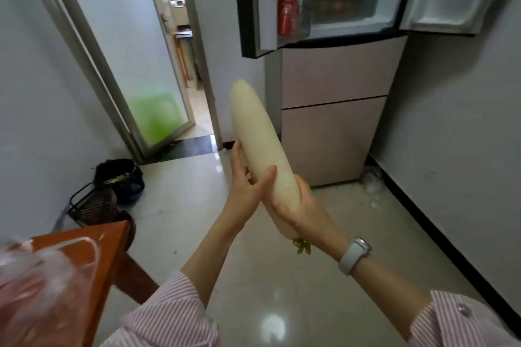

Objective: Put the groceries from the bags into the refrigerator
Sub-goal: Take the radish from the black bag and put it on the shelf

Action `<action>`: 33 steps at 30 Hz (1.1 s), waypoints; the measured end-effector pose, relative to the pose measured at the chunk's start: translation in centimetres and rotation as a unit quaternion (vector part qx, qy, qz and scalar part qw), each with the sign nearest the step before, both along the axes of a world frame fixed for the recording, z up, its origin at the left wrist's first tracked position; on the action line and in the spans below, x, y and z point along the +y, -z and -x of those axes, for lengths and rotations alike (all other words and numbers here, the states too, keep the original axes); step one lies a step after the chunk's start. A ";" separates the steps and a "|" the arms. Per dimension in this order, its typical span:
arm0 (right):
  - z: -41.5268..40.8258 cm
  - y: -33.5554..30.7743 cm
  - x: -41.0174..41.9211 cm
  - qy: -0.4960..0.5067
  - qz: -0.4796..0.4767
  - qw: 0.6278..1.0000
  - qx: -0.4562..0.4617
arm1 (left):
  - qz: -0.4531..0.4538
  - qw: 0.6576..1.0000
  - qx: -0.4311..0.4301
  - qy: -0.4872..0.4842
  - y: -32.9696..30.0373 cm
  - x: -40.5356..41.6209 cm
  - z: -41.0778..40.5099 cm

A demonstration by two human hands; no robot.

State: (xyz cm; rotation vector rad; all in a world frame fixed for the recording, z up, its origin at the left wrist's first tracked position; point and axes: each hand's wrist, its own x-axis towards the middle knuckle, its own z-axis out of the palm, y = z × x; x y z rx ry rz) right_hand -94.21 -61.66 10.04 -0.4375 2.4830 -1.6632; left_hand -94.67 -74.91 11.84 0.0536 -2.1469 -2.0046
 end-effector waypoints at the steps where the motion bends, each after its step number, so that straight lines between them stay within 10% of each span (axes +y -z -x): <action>1: 1.5 -0.1 1.6 0.010 -0.005 1.000 -0.002 | -0.008 1.000 0.007 0.011 0.4 1.6 1.9; 16: 34.1 -5.8 18.1 0.179 -0.071 0.978 0.081 | -0.052 0.980 0.059 0.183 -3.7 18.5 39.2; 33: 73.4 -16.6 30.6 0.137 -0.051 0.962 0.229 | -0.062 0.974 0.202 0.077 -15.7 30.7 76.7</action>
